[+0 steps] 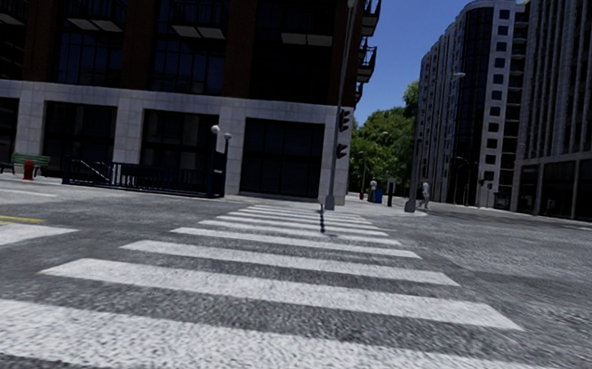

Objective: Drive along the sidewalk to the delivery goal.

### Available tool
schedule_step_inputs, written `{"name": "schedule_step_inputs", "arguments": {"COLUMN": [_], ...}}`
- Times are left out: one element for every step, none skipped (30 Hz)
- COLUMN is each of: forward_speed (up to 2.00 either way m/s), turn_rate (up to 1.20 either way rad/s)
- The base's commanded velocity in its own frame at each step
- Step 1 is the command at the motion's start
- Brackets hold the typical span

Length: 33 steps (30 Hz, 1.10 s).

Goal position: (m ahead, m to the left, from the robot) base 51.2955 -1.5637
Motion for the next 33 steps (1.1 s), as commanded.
{"name": "schedule_step_inputs", "arguments": {"forward_speed": [2.0,2.0,2.0,2.0,2.0,2.0,2.0,2.0,2.0,2.0,2.0,2.0,2.0,2.0,2.0,2.0,2.0,2.0,2.0,2.0,2.0,2.0,2.0,2.0,2.0,2.0,2.0,2.0,2.0,2.0,2.0,2.0,2.0], "turn_rate": [0.0,0.0,0.0,0.0,0.0,0.0,0.0,0.0,0.0,0.0,0.0,0.0,0.0,0.0,0.0,0.0,0.0,0.0,0.0,0.0,0.0,0.0,0.0,0.0,0.0,0.0,0.0,0.0,0.0,0.0,0.0,0.0,0.0]}}
